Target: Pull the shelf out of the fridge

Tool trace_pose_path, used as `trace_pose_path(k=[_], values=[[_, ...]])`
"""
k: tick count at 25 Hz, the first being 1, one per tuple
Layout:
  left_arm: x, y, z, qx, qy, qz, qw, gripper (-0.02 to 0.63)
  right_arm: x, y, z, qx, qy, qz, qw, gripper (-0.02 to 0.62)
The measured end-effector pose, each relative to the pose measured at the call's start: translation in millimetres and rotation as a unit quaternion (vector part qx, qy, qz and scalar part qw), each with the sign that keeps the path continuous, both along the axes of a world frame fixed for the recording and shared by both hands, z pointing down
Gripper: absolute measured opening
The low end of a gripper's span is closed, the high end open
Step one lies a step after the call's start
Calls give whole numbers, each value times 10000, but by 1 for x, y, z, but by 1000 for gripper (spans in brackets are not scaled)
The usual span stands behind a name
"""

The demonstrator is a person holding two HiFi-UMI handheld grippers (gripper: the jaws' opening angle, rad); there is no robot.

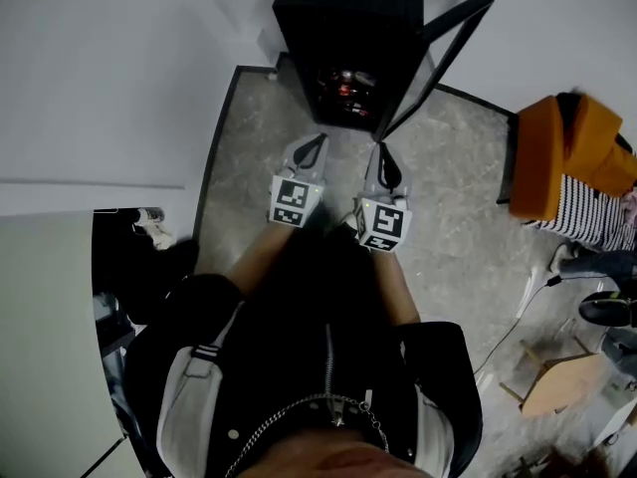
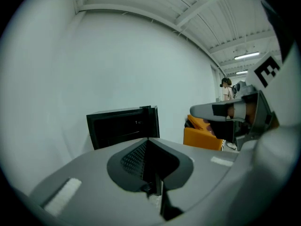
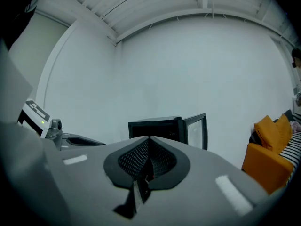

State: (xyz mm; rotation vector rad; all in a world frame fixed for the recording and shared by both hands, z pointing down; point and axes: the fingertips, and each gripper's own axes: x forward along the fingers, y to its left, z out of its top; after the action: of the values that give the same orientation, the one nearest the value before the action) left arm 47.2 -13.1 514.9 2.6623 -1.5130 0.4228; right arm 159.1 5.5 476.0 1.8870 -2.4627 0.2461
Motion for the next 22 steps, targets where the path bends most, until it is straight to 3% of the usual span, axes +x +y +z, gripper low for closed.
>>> trace_pose_path(k=[10,22], values=[[1,-25,11,-145,68,67,9998,11,12,-12,7,-21,279,107,9996,-2],[-12,-94,22,-318,369,156,9987,11,-7,-72,4,-64,557,147,9983,-2]])
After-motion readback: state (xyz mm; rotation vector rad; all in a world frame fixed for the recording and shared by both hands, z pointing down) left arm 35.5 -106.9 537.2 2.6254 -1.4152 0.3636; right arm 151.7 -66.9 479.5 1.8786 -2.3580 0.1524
